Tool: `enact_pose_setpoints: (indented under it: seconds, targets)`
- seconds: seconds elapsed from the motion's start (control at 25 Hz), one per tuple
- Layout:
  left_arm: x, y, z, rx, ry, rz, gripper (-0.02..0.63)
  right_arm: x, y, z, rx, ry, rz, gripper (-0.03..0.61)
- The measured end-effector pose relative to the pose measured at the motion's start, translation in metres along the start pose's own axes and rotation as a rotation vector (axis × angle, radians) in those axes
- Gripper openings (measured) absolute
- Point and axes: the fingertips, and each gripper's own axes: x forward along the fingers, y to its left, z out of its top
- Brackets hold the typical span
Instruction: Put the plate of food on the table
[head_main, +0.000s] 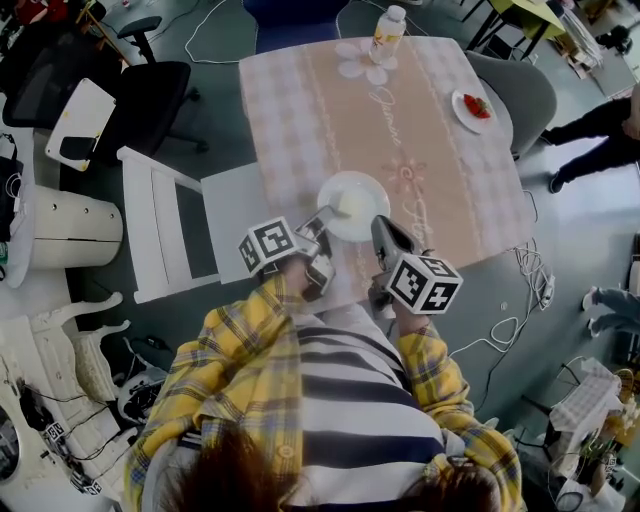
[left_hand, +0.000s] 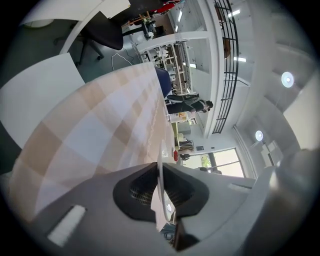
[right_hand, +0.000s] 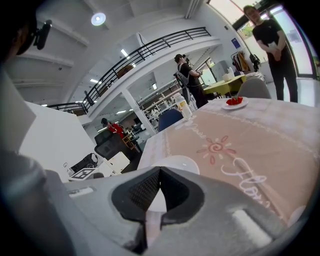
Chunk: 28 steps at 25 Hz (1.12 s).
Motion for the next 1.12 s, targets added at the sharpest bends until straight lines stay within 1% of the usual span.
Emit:
enact_pose_setpoints:
  seconds: [0.08, 0.2, 0.32, 0.52, 0.6, 0.68, 0.8, 0.92, 1.04, 1.12]
  targets:
    - [0.006, 0.004, -0.002, 0.015, 0.014, 0.031, 0.020, 0.001, -0.006, 0.002, 0.006, 0.004, 0.003, -0.002]
    - [0.012, 0.010, -0.005, 0.066, 0.052, 0.081, 0.023, 0.003, -0.013, 0.003, 0.018, 0.008, 0.005, -0.002]
    - [0.018, 0.011, -0.007, 0.103, 0.092, 0.113, 0.025, 0.003, -0.020, 0.004, 0.031, 0.012, 0.007, -0.002]
    - [0.022, 0.013, -0.008, 0.126, 0.120, 0.139, 0.020, 0.006, -0.026, 0.003, 0.045, 0.021, 0.018, -0.002]
    - [0.024, 0.014, -0.008, 0.127, 0.125, 0.134, 0.020, 0.008, -0.027, 0.001, 0.055, 0.025, 0.025, -0.002]
    - [0.025, 0.013, -0.009, 0.149, 0.140, 0.129, 0.014, 0.009, -0.027, 0.000, 0.061, 0.029, 0.031, -0.002]
    - [0.027, 0.014, -0.014, 0.220, 0.218, 0.142, 0.012, 0.011, -0.026, 0.000, 0.059, 0.035, 0.041, -0.002]
    - [0.028, 0.018, -0.019, 0.307, 0.339, 0.174, 0.020, 0.011, -0.026, 0.001, 0.057, 0.035, 0.048, -0.002]
    - [0.026, 0.020, -0.022, 0.383, 0.455, 0.187, 0.029, 0.011, -0.026, 0.002, 0.059, 0.033, 0.055, -0.002]
    - [0.024, 0.020, -0.022, 0.416, 0.492, 0.190, 0.035, 0.010, -0.026, 0.002, 0.058, 0.035, 0.057, -0.002]
